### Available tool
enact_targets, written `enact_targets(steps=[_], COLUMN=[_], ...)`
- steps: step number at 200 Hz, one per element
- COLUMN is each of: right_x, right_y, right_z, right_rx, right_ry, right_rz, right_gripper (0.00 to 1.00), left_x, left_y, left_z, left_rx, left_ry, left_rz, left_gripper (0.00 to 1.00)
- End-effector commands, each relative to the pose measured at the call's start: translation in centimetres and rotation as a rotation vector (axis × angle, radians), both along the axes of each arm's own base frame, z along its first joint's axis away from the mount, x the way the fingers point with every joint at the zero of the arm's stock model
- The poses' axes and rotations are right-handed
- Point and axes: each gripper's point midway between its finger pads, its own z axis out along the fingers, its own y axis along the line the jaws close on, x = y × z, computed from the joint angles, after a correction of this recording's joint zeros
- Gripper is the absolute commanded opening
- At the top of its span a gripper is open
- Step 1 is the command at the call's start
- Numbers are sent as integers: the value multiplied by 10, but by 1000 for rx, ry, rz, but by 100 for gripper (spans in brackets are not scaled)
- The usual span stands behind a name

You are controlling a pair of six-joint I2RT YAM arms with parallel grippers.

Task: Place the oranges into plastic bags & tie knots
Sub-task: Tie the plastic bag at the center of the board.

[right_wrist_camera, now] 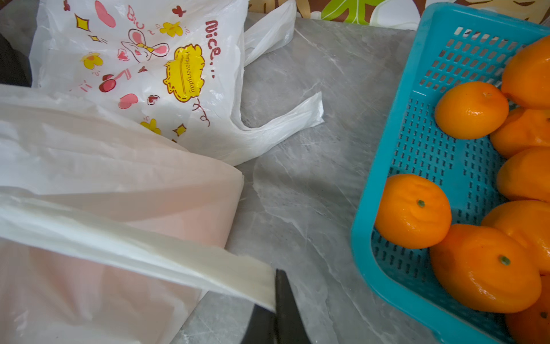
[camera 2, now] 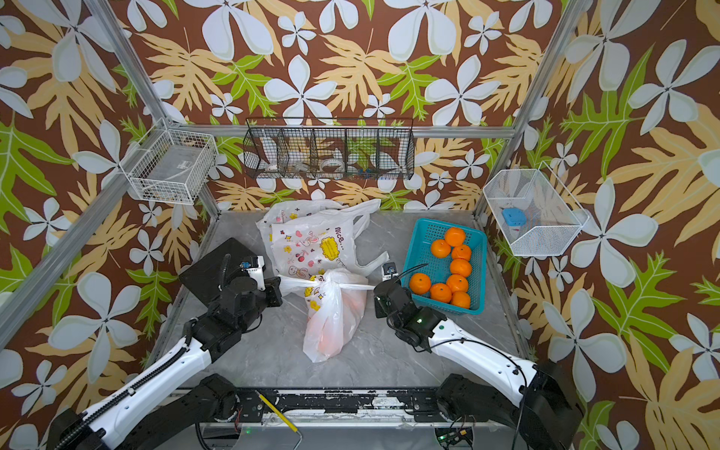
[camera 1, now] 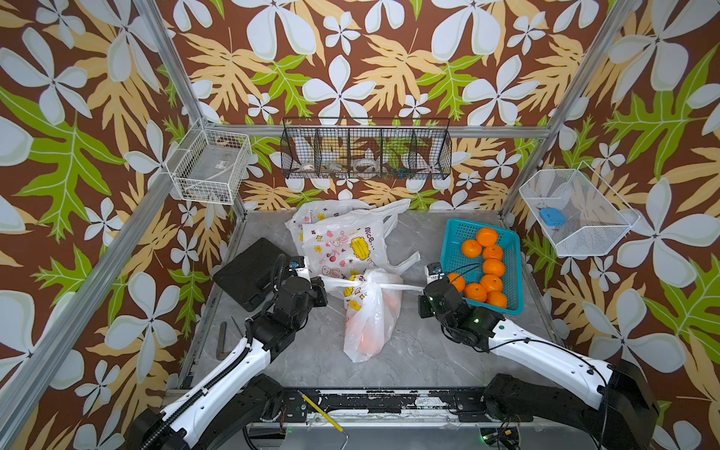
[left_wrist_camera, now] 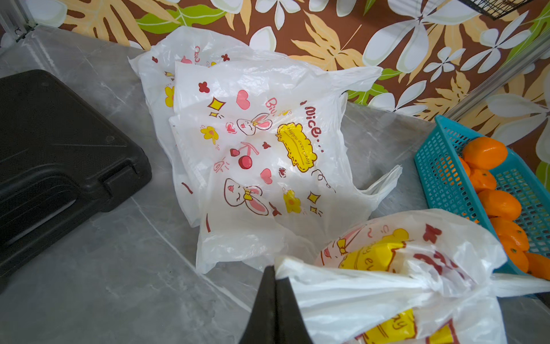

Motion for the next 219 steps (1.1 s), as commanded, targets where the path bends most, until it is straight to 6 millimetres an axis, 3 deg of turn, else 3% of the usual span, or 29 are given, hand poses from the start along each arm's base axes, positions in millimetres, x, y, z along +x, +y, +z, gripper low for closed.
enact_targets(steps=[1, 68, 110, 128, 140, 166, 177, 196, 219], right_x=[-3, -3, -2, -2, -3, -11, -14, -19, -18], right_y=[-42, -55, -53, -35, -12, 9, 10, 5, -15], right_z=[-12, -25, -20, -14, -5, 20, 32, 54, 79], right_rx=[-146, -172, -166, -113, -51, 25, 38, 84, 177], right_ry=[22, 52, 50, 47, 35, 27, 23, 7, -49], right_rz=[-120, -145, -131, -33, 89, 232, 259, 290, 251], right_gripper=[0, 0, 0, 0, 0, 51, 66, 82, 93], left_x=[4, 7, 7, 8, 8, 3, -1, -9, -19], left_y=[36, 44, 44, 29, 13, -7, -11, -28, -63], left_z=[-6, -20, -12, 3, 23, 78, 101, 133, 143], left_rx=[113, 178, 162, 108, 45, -56, -79, -99, -132], left_ry=[-6, 31, 6, -41, -102, -231, -268, -301, -285], left_rz=[175, 215, 220, 140, 57, -59, -92, -205, -374], left_gripper=[0, 0, 0, 0, 15, 50, 58, 64, 68])
